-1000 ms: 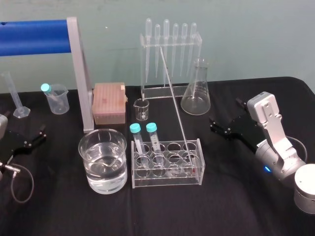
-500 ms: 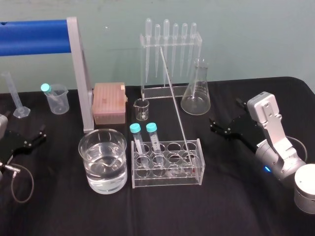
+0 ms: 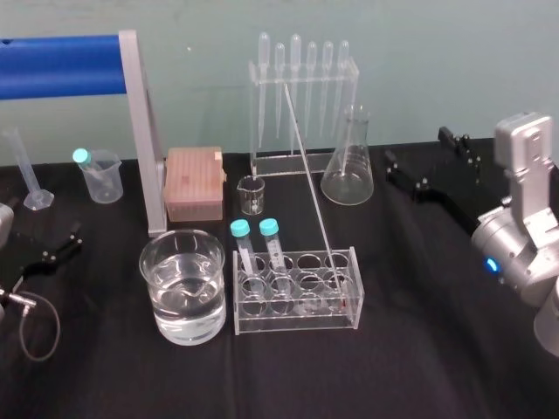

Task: Hold the thermometer with one hand and immerse one end into the beaker, then reinsert it into the test tube rack.

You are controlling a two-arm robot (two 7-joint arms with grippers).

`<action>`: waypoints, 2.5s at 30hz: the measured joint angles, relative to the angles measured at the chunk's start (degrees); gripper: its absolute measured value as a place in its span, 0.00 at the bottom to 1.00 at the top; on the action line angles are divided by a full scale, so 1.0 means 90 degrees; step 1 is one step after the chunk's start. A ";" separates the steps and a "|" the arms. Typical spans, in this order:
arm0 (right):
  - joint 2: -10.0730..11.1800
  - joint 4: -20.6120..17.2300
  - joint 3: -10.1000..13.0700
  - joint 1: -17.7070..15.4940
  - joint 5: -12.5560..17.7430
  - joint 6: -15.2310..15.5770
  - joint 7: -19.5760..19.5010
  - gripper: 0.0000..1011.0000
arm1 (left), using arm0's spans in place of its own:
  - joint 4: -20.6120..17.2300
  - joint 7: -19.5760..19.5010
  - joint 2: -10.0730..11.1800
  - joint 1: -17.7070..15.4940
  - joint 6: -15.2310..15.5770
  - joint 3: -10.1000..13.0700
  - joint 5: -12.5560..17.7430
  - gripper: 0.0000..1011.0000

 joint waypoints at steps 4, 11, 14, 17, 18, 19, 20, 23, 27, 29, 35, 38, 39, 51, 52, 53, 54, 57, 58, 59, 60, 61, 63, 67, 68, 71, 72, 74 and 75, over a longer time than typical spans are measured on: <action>-0.0073 -0.0539 0.0319 -0.0175 0.0392 -0.0178 0.0202 0.99 | 0.0000 0.0000 0.0000 0.0000 0.0000 0.0000 0.0000 1.00; -0.0229 -0.0996 0.0473 -0.0163 0.0849 -0.0513 0.0802 0.99 | 0.0000 0.0000 0.0000 0.0000 0.0000 0.0000 0.0000 1.00; -0.0308 -0.1035 0.0431 -0.0081 0.0969 -0.0474 0.0976 0.99 | 0.0000 0.0000 0.0000 0.0000 0.0000 0.0000 0.0000 1.00; -0.0452 -0.1043 0.0321 0.0070 0.1080 -0.0295 0.1185 0.99 | 0.0000 0.0000 0.0000 0.0000 0.0000 0.0000 -0.0001 1.00; -0.0486 -0.1032 0.0294 0.0104 0.1089 -0.0244 0.1215 0.99 | 0.0000 0.0000 0.0000 0.0000 0.0000 0.0000 0.0000 1.00; -0.0526 -0.1013 0.0262 0.0145 0.1103 -0.0185 0.1236 0.99 | 0.0000 0.0000 0.0000 0.0000 0.0000 0.0000 0.0000 1.00; -0.0601 -0.0972 0.0204 0.0228 0.1140 -0.0050 0.1281 0.99 | 0.0000 0.0000 0.0001 0.0000 0.0000 0.0000 0.0000 1.00; -0.0715 -0.0907 0.0134 0.0331 0.1176 0.0139 0.1309 0.99 | 0.0000 0.0000 0.0000 0.0000 0.0000 0.0000 0.0000 1.00; -0.0925 -0.0777 0.0014 0.0511 0.1214 0.0614 0.1283 0.99 | 0.0000 0.0000 0.0000 0.0000 0.0000 0.0000 0.0000 1.00; -0.0966 -0.0743 -0.0019 0.0563 0.1204 0.0790 0.1262 0.99 | 0.0000 0.0000 0.0000 0.0000 0.0000 0.0000 0.0000 1.00; -0.1106 -0.0536 -0.0143 0.0772 0.1088 0.1375 0.1194 0.99 | 0.0000 0.0000 0.0000 0.0000 0.0000 0.0000 0.0000 1.00; -0.1187 -0.0370 -0.0189 0.0872 0.1035 0.1512 0.1203 0.99 | 0.0000 0.0000 0.0000 0.0000 0.0000 0.0000 0.0000 1.00; -0.1231 -0.0274 -0.0208 0.0919 0.1015 0.1569 0.1226 0.99 | 0.0000 0.0000 0.0000 0.0000 0.0000 0.0000 0.0000 1.00; -0.1478 0.0184 -0.0295 0.1170 0.0824 0.1887 0.1384 0.99 | 0.0000 0.0000 0.0000 0.0000 0.0000 0.0000 0.0000 1.00; -0.1488 0.0202 -0.0298 0.1178 0.0814 0.1900 0.1390 0.99 | 0.0000 0.0000 0.0000 0.0000 0.0000 0.0000 0.0000 1.00; -0.1498 0.0218 -0.0301 0.1185 0.0797 0.1919 0.1399 0.99 | 0.0000 0.0000 0.0000 0.0000 0.0000 0.0000 0.0000 1.00; -0.1518 0.0243 -0.0305 0.1196 0.0766 0.1949 0.1411 0.99 | 0.0000 0.0000 0.0000 0.0000 0.0000 0.0000 0.0000 1.00; -0.1548 0.0282 -0.0310 0.1208 0.0706 0.2020 0.1432 0.99 | 0.0000 0.0000 0.0000 0.0000 0.0000 0.0000 0.0000 1.00; -0.1556 0.0292 -0.0310 0.1211 0.0688 0.2036 0.1436 0.99 | 0.0000 0.0000 0.0000 0.0000 0.0000 0.0000 0.0000 1.00; -0.1565 0.0301 -0.0310 0.1212 0.0674 0.2049 0.1441 0.99 | 0.0000 0.0000 0.0000 0.0000 0.0000 0.0000 -0.0001 1.00; -0.1577 0.0314 -0.0306 0.1214 0.0654 0.2079 0.1453 0.99 | 0.0000 0.0000 0.0000 0.0000 0.0000 0.0000 0.0000 1.00; -0.1585 0.0321 -0.0301 0.1214 0.0639 0.2092 0.1459 0.99 | 0.0000 0.0000 0.0000 0.0000 0.0000 0.0000 0.0000 1.00; -0.1606 0.0331 -0.0285 0.1214 0.0609 0.2130 0.1466 0.99 | 0.0000 0.0000 0.0000 0.0000 0.0000 0.0000 0.0000 1.00; -0.1646 0.0338 -0.0224 0.1204 0.0574 0.2169 0.1482 0.99 | 0.0000 0.0000 0.0000 0.0000 0.0000 0.0000 0.0000 1.00; -0.1653 0.0339 -0.0211 0.1201 0.0570 0.2174 0.1487 0.99 | 0.0000 0.0000 0.0000 0.0000 0.0000 0.0000 0.0000 1.00; -0.1678 0.0342 -0.0154 0.1185 0.0560 0.2193 0.1515 0.99 | 0.0000 0.0000 0.0000 0.0000 0.0000 0.0000 0.0000 1.00; -0.1688 0.0342 -0.0128 0.1178 0.0553 0.2202 0.1526 0.99 | 0.0000 0.0000 0.0000 0.0000 0.0000 0.0000 0.0000 1.00; -0.1695 0.0337 -0.0098 0.1164 0.0548 0.2215 0.1552 0.99 | 0.0000 0.0000 0.0000 0.0000 0.0000 0.0000 0.0000 1.00; -0.1696 0.0333 -0.0088 0.1160 0.0547 0.2220 0.1561 0.99 | 0.0000 0.0000 0.0000 0.0000 0.0000 0.0000 0.0000 1.00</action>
